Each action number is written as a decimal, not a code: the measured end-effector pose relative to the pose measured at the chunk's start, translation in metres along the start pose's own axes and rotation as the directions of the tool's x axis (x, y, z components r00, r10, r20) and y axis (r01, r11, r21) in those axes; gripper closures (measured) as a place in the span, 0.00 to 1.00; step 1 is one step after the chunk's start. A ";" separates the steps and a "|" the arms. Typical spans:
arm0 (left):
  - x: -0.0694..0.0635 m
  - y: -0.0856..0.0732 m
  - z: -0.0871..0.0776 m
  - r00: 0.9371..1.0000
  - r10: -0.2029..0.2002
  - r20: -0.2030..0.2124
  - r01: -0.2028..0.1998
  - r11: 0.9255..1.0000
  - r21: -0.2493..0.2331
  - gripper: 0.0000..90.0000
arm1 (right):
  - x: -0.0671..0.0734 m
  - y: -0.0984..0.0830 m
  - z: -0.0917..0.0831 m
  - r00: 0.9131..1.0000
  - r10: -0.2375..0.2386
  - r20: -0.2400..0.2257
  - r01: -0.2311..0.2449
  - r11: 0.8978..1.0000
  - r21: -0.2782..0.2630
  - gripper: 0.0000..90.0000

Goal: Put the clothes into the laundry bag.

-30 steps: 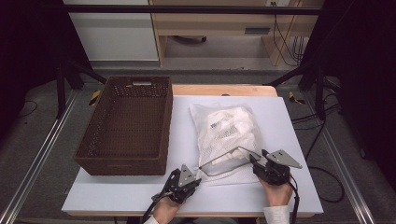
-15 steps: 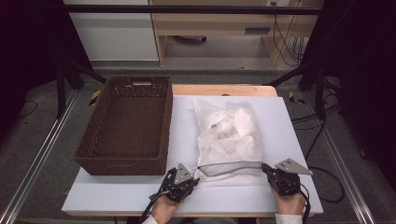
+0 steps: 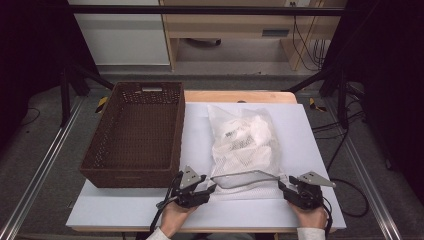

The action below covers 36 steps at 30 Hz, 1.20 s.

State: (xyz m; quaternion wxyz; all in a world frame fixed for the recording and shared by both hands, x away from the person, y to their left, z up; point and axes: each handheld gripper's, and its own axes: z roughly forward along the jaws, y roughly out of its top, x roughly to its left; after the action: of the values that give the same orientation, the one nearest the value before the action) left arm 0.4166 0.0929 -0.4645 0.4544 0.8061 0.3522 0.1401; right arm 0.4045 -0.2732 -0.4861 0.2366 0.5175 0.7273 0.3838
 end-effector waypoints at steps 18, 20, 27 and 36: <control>0.002 -0.016 0.012 0.996 0.060 -0.068 -0.052 0.992 0.111 0.95 | -0.009 -0.005 -0.012 0.999 0.006 -0.052 -0.002 0.997 0.076 0.98; 0.004 -0.016 0.010 0.997 0.054 -0.060 -0.048 0.995 0.091 0.93 | -0.009 -0.004 -0.011 0.997 0.021 -0.070 -0.016 0.997 0.072 0.94; 0.002 -0.004 -0.007 0.995 0.074 -0.066 -0.073 0.997 0.015 0.58 | -0.011 0.007 -0.019 0.999 -0.013 -0.053 0.009 0.997 -0.083 0.56; 0.003 0.004 -0.024 0.996 0.076 -0.041 -0.078 0.996 -0.044 0.40 | -0.016 0.026 -0.024 0.998 0.028 -0.051 -0.036 0.985 -0.167 0.34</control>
State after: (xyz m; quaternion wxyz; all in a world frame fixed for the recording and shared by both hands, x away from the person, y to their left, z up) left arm 0.4075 0.1092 -0.4482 0.4598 0.8057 0.3266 0.1811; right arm 0.4077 -0.2911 -0.4519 0.2555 0.4980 0.6894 0.4598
